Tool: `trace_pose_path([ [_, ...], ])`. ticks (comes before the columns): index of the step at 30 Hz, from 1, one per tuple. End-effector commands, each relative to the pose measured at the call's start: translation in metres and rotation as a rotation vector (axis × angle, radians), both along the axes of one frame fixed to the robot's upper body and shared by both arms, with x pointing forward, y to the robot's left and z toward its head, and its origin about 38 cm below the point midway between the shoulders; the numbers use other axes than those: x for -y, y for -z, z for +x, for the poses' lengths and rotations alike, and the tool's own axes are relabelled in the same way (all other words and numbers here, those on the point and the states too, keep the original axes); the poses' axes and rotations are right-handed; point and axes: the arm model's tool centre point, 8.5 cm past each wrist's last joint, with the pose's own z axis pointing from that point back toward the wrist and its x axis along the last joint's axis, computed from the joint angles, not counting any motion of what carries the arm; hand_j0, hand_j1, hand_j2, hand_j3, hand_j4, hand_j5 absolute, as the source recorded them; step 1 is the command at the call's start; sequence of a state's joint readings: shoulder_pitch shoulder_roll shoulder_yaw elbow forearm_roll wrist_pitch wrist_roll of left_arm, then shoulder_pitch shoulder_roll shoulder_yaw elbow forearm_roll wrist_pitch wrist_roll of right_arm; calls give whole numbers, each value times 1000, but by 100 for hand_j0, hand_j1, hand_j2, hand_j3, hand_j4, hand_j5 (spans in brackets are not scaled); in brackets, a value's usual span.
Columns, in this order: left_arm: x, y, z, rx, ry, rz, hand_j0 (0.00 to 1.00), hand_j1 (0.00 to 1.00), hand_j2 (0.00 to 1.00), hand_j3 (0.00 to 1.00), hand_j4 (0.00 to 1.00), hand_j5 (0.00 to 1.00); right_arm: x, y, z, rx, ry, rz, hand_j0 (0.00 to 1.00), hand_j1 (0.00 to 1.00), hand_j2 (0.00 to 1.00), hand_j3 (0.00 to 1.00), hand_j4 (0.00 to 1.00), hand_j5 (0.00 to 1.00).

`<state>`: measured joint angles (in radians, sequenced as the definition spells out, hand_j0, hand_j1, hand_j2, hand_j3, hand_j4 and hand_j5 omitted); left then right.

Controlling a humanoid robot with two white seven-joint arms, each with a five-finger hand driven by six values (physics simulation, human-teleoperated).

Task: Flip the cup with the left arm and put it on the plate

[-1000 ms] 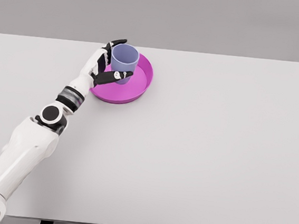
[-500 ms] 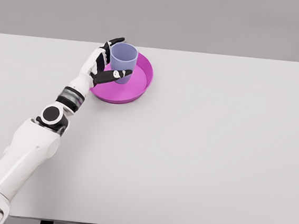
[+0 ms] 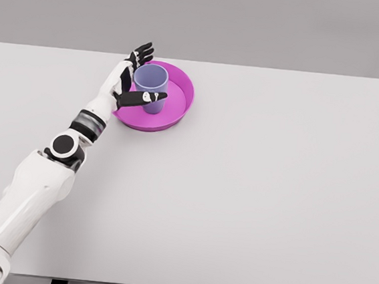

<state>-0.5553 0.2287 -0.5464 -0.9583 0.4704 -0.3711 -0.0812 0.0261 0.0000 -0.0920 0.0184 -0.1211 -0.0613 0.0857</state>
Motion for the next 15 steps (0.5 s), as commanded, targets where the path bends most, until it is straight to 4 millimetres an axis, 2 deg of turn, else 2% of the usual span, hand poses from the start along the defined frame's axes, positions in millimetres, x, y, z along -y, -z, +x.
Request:
trace_pose_path([
  [1,-1,-1,0,5,0,2,100,100,100,100,100,100,0,0,0,0,0,0,100,100,100,100,100,100],
  [11,-5,-5,0,21,5,18,100,100,100,100,100,100,0,0,0,0,0,0,100,100,100,100,100,100],
  [15,-14,-9,-4,35,6,32,100,100,100,100,100,100,0,0,0,0,0,0,100,100,100,100,100,100],
])
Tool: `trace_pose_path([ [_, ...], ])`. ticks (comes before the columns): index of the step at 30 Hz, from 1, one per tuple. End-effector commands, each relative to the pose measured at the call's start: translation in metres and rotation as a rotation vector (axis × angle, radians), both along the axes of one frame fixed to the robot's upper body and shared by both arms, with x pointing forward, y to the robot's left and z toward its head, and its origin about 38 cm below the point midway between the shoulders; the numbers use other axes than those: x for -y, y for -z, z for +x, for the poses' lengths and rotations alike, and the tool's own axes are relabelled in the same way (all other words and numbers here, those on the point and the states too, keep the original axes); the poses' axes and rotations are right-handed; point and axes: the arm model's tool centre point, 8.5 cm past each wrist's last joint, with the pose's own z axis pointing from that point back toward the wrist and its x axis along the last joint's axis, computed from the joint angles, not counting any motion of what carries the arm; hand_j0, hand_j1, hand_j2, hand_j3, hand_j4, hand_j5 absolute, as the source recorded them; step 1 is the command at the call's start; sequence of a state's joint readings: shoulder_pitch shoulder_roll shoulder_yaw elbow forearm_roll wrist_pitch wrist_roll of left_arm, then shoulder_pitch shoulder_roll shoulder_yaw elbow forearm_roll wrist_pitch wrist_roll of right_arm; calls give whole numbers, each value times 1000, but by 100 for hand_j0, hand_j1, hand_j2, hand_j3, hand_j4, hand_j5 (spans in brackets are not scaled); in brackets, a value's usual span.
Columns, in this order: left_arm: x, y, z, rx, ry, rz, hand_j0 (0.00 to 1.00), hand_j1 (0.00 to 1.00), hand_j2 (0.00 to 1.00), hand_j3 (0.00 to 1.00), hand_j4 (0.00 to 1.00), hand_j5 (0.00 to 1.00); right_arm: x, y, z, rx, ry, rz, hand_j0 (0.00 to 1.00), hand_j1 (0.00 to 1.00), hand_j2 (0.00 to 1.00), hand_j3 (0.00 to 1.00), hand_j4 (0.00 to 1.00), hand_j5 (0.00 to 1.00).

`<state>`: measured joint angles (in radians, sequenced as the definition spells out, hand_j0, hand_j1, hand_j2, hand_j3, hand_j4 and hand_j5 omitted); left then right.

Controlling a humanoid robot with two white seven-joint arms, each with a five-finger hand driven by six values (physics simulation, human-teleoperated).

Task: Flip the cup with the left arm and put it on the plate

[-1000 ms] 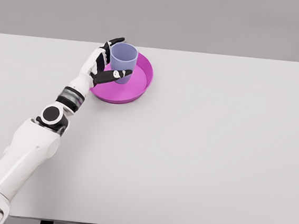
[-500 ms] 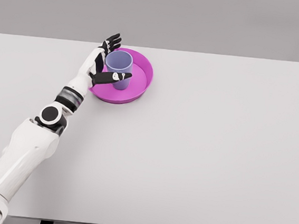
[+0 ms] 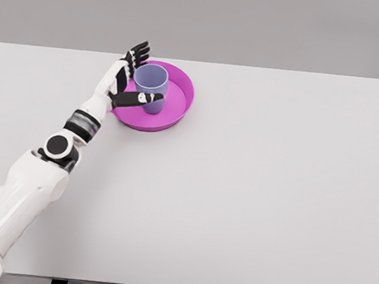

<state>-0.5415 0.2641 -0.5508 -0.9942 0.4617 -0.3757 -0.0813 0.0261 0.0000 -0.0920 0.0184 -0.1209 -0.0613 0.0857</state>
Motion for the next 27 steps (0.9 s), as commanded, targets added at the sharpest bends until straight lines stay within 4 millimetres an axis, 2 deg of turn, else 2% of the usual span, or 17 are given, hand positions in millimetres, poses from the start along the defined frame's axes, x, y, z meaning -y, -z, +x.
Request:
trace_pose_path([
  [1,-5,-6,0,16,1,7,100,100,100,100,100,100,0,0,0,0,0,0,100,100,100,100,100,100],
  [6,-13,-12,-5,35,7,21,100,100,100,100,100,100,0,0,0,0,0,0,100,100,100,100,100,100],
  [11,-34,-23,-13,89,11,51,100,100,100,100,100,100,0,0,0,0,0,0,100,100,100,100,100,100],
  [14,-68,-34,-26,118,14,154,100,100,100,100,100,100,0,0,0,0,0,0,100,100,100,100,100,100],
  [18,-126,-63,-50,232,47,450,100,100,100,100,100,100,0,0,0,0,-1,0,100,100,100,100,100,100],
  [20,-142,-77,-56,279,55,510,100,100,100,100,100,100,0,0,0,0,0,0,100,100,100,100,100,100],
  [22,-149,-99,-66,343,91,548,100,100,100,100,100,100,0,0,0,0,0,0,100,100,100,100,100,100],
  [27,-161,-109,-75,349,98,596,100,100,100,100,100,100,0,0,0,0,0,0,100,100,100,100,100,100],
])
